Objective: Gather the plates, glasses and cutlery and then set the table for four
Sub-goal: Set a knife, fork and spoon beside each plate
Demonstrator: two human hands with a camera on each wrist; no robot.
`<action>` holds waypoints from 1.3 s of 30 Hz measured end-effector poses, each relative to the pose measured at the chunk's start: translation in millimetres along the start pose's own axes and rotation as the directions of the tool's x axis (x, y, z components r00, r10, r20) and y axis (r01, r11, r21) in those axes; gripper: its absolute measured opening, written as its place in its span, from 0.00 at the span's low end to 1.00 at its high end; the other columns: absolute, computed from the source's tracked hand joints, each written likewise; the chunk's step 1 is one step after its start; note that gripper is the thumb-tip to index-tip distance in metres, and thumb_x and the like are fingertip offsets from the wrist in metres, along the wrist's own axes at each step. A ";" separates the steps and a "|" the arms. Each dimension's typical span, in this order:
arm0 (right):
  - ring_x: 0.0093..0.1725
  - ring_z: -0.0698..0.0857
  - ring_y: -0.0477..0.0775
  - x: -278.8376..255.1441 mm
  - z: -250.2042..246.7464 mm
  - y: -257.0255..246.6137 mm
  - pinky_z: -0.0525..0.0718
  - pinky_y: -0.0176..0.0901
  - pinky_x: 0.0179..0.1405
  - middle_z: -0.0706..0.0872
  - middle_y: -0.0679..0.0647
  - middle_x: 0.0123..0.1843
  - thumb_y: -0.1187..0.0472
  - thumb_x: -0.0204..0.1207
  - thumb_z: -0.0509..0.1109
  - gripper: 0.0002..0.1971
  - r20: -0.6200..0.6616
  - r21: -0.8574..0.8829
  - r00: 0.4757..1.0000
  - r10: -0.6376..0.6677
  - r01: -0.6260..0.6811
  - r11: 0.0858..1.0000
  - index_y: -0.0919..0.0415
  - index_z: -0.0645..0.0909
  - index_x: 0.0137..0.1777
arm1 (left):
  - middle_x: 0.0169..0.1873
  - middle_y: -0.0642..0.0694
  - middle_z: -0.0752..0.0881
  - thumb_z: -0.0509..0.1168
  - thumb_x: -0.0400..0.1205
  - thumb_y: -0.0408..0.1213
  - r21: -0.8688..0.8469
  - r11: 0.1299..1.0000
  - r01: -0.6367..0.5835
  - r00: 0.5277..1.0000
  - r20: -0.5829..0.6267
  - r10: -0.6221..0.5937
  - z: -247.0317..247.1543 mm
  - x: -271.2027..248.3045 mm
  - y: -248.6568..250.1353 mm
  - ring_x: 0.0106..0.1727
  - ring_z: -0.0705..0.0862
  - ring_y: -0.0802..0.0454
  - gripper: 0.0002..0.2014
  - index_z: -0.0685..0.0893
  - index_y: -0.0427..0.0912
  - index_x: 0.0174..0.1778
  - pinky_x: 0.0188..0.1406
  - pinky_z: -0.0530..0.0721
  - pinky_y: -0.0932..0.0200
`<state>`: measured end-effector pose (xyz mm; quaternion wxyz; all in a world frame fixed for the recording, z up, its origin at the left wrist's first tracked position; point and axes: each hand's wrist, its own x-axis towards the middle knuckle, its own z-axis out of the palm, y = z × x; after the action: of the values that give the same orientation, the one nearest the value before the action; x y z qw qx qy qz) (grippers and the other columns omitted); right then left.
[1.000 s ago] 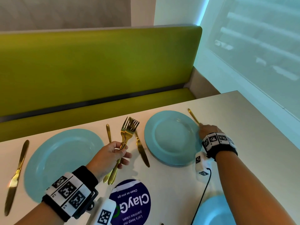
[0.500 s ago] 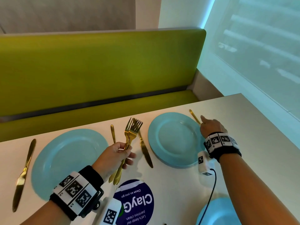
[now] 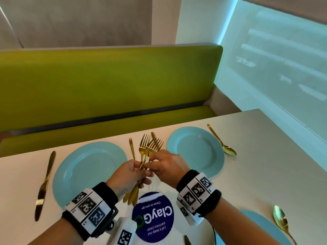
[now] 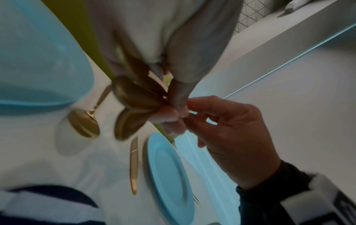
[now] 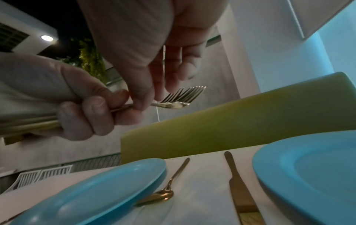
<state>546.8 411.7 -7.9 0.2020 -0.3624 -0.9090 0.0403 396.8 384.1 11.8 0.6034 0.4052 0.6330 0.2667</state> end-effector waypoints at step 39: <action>0.28 0.79 0.51 76.5 60.5 41.6 0.74 0.35 0.25 0.77 0.52 0.26 0.58 0.70 0.77 0.15 0.403 -0.092 0.273 0.874 -0.938 0.336 0.60 0.75 0.29 | 0.37 0.44 0.88 0.54 0.86 0.35 -0.074 0.997 -0.031 0.956 -0.293 0.008 -131.2 -20.1 -41.1 0.28 0.78 0.53 0.07 0.74 0.42 0.44 0.25 0.74 0.63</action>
<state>499.4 498.4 -46.5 -0.0098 -0.7817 -0.5507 0.2925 259.3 365.4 5.8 0.5157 0.3436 0.7003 0.3544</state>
